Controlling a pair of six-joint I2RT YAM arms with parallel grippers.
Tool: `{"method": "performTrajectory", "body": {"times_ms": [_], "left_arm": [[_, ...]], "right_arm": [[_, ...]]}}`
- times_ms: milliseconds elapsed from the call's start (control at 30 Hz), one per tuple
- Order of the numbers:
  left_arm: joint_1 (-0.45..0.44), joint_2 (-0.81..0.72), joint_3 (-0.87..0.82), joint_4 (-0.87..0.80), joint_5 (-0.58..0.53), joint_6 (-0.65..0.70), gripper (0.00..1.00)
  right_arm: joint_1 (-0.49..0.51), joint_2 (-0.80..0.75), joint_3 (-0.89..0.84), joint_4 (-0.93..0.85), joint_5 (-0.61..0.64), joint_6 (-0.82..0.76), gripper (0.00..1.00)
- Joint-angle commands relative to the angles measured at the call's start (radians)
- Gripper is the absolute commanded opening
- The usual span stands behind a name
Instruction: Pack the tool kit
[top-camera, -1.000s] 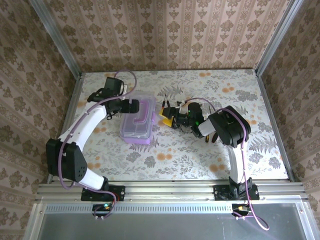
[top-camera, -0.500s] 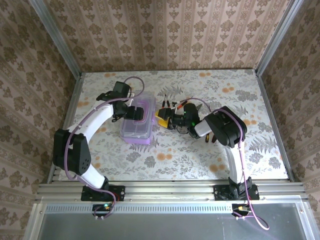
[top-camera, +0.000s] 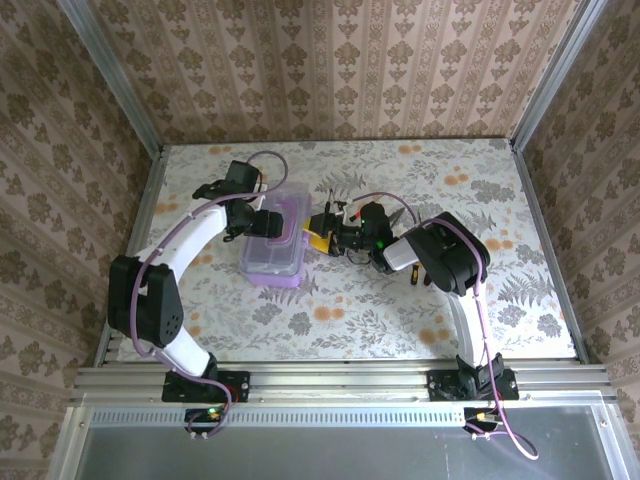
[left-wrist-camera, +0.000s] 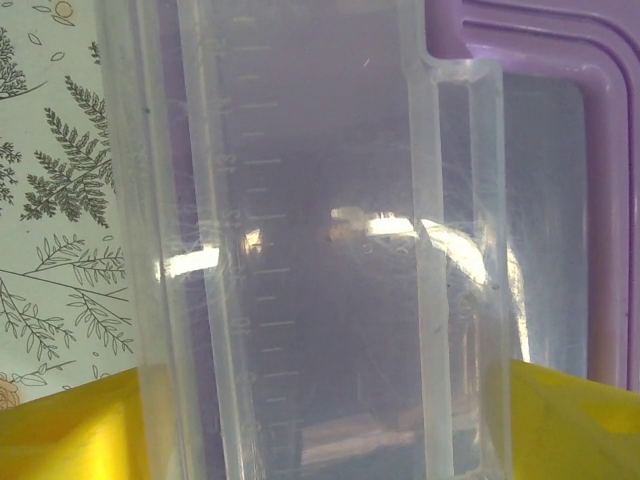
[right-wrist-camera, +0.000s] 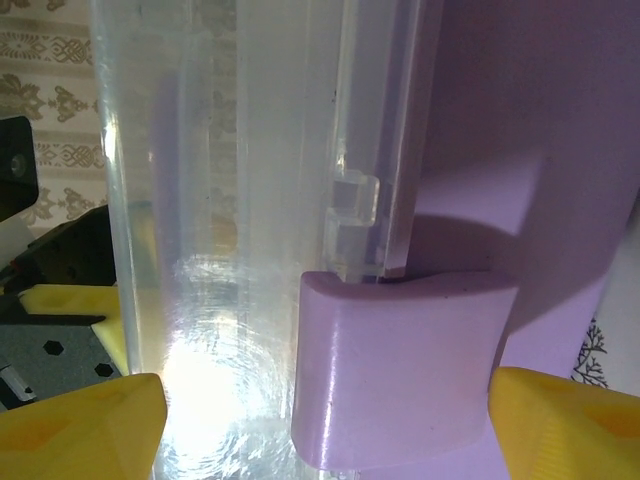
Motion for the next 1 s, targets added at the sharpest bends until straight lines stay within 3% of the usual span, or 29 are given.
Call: {"method": "performTrajectory", "body": {"times_ms": [0,500,633,800,900,967], "left_arm": [[-0.017,0.055,-0.012,-0.037,-0.006,0.022,0.81],[-0.02,0.058,-0.007,-0.037,0.0,0.03,0.81],[-0.023,0.058,-0.005,-0.039,-0.001,0.031,0.81],[-0.025,0.058,-0.003,-0.041,-0.007,0.032,0.81],[-0.026,0.062,-0.003,-0.041,-0.003,0.031,0.81],[-0.028,0.065,-0.001,-0.041,0.004,0.031,0.81]], "right_arm": [[0.015,0.053,0.036,0.029,0.041,0.051,0.85],[0.03,0.07,0.056,-0.001,0.056,0.023,0.86],[0.03,0.026,0.062,-0.182,0.102,-0.039,0.87],[0.027,0.017,0.08,-0.246,0.107,-0.047,0.87],[0.031,0.041,0.102,-0.187,0.082,-0.01,0.87],[0.032,0.089,0.119,-0.054,0.063,0.077,0.88]]}}
